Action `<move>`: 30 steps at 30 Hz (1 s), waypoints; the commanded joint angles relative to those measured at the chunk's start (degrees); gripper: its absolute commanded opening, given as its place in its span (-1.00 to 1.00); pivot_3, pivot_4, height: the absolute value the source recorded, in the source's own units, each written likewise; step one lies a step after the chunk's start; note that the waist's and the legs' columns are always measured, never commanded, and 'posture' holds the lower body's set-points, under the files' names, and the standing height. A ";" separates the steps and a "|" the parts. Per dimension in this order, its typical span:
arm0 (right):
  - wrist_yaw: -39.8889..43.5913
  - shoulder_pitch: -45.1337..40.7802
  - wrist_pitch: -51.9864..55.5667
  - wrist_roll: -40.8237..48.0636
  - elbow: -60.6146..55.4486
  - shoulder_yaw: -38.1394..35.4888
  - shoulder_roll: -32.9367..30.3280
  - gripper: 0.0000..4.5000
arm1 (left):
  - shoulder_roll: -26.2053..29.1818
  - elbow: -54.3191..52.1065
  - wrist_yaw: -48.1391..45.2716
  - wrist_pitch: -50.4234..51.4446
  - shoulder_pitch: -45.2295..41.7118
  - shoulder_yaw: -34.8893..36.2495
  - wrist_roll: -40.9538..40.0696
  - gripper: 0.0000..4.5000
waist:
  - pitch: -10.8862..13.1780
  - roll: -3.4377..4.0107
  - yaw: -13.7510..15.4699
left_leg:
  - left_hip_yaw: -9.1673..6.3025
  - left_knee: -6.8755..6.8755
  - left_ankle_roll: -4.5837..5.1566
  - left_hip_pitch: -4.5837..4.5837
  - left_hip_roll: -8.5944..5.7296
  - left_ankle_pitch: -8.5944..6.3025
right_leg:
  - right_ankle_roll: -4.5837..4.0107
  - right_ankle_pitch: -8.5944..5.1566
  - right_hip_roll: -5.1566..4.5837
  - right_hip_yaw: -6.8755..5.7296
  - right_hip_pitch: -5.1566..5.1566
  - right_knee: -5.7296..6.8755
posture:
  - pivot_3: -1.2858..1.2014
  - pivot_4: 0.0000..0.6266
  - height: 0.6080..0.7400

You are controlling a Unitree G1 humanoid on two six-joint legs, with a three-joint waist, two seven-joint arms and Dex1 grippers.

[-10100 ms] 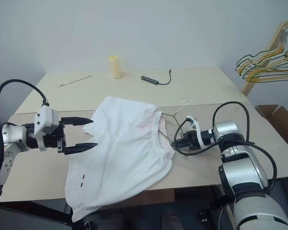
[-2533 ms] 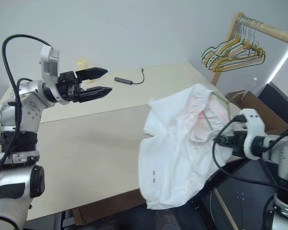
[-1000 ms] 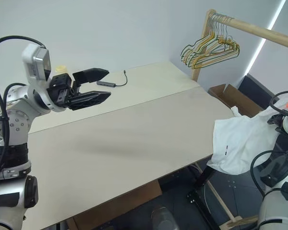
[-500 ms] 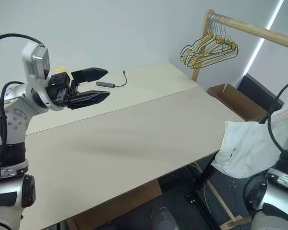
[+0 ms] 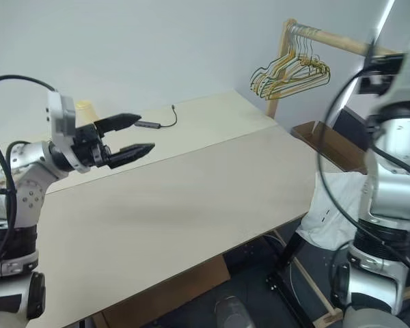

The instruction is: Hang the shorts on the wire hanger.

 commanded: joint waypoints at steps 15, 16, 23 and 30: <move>56.39 -1.21 5.38 9.36 15.14 21.40 -8.21 0.97 | 10.28 -14.88 2.78 -0.40 24.79 9.21 2.96 1.00 | -0.05 -0.16 18.91 | 0.10 -0.20 0.06 -1.22 -0.06 -0.29 | -0.59 0.10 -0.24 -0.25 -1.49 -0.11 | 0.12 -1.00 1.00; 56.32 -1.22 5.44 9.13 15.25 21.31 -7.98 0.97 | 10.29 -14.99 2.77 -0.50 25.14 9.19 2.91 1.00 | -0.05 -0.16 19.52 | 0.11 -0.20 0.05 -1.22 -0.05 -0.30 | -0.62 0.08 -0.23 -0.25 -1.49 -0.11 | 0.12 -1.00 1.00; 56.46 1.03 5.75 8.27 13.45 20.67 -8.08 0.97 | 10.32 -16.14 3.25 -0.20 26.03 8.96 2.45 1.00 | -0.05 -0.17 20.95 | 0.45 -0.20 0.04 -1.22 -0.06 -0.30 | -0.73 0.03 -0.18 -0.41 -1.42 -0.11 | 0.11 -0.97 1.00; 56.19 2.69 6.04 8.03 11.68 20.13 -8.45 0.97 | 10.09 -16.73 3.12 0.29 25.84 8.04 2.05 1.00 | -0.06 -0.19 20.39 | 0.50 -0.20 0.04 -1.21 -0.04 -0.30 | -0.77 0.01 -0.13 -0.43 -1.41 -0.08 | 0.10 -0.97 1.00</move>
